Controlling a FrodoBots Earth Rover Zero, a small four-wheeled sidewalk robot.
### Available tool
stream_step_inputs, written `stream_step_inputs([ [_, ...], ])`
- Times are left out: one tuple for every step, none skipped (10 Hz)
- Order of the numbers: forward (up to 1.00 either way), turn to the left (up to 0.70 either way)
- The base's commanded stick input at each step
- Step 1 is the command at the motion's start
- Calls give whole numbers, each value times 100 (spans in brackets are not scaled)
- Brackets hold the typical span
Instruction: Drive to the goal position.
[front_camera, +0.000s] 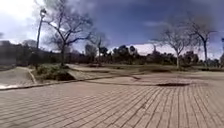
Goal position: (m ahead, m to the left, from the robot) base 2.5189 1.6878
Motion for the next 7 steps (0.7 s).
stream_step_inputs([
  [-12,84],
  [-30,59],
  [-52,59],
  [-31,78],
  [0,75],
  [0,0],
  [0,0],
])
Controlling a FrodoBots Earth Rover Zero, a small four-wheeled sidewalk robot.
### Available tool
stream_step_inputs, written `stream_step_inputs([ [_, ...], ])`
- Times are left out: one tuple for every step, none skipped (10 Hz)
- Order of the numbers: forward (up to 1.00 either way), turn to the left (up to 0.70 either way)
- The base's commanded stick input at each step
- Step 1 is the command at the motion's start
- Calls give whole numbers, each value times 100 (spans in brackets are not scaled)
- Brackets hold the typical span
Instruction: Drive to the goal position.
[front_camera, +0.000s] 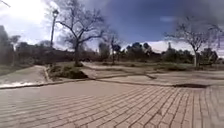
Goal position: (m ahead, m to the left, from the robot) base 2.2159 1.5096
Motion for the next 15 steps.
stream_step_inputs([
  [0,0],
  [0,0],
  [0,0],
  [0,100],
  [0,100],
  [0,100],
  [0,100],
  [0,100],
  [0,100],
  [0,100],
  [0,100],
  [0,100],
  [0,100],
  [0,100],
  [0,100],
])
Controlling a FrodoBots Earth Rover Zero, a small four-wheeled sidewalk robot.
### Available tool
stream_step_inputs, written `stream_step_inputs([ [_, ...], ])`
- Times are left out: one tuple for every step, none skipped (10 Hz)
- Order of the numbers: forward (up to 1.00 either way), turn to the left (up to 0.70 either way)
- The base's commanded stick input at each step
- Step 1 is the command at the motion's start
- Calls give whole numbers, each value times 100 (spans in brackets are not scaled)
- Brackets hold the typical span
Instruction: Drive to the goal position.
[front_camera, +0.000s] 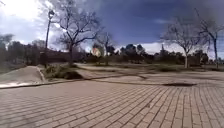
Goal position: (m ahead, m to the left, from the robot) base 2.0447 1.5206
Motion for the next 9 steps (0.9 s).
stream_step_inputs([
  [0,100],
  [0,100],
  [0,100],
  [0,100],
  [0,100],
  [0,100],
  [100,40],
  [100,40],
  [100,40],
])
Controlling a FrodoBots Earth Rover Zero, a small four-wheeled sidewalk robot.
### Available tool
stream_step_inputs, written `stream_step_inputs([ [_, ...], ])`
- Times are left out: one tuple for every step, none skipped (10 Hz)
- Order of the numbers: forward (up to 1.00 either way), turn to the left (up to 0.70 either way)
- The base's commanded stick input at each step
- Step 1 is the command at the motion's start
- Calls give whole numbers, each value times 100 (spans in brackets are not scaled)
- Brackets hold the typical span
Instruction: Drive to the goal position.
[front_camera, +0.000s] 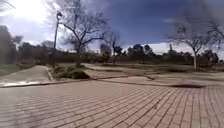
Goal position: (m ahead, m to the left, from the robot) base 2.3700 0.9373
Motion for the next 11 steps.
stream_step_inputs([
  [100,40],
  [100,40],
  [100,40],
  [100,40],
  [100,40],
  [100,40],
  [100,40],
  [100,40],
  [100,40],
  [100,40],
  [100,40],
])
